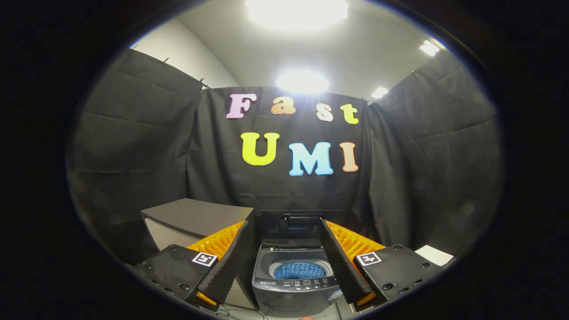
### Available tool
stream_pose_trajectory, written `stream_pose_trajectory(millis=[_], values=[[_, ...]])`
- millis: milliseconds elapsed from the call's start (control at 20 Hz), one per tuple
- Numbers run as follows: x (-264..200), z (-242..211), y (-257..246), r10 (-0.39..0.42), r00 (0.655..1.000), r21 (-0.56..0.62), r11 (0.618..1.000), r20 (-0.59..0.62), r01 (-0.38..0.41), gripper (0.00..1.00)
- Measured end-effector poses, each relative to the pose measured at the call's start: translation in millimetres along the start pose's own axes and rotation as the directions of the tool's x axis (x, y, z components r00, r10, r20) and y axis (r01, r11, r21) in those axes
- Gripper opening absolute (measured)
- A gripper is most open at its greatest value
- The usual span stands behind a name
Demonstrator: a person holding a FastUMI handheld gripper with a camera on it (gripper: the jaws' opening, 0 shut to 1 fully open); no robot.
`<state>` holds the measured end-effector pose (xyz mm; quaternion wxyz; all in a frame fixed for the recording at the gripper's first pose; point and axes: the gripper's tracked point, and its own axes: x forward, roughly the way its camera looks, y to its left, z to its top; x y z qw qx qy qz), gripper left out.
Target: Put the clothes into the washing machine and then close the washing machine lid.
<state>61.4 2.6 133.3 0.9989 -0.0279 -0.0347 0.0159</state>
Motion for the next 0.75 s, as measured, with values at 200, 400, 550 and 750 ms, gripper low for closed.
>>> stream_pose_trajectory(millis=[200,400,550,750], values=[[-0.2,1.9,3.4,-0.002,1.0,-0.002,1.0,0.008,0.002,0.98],[0.6,6.1,7.2,0.0,1.0,-0.006,1.0,0.02,0.0,0.98],[1.3,11.6,7.8,-0.004,0.999,-0.007,1.0,0.04,0.005,0.98],[0.8,13.8,9.5,-0.005,0.998,0.002,1.0,0.055,0.005,0.98]])
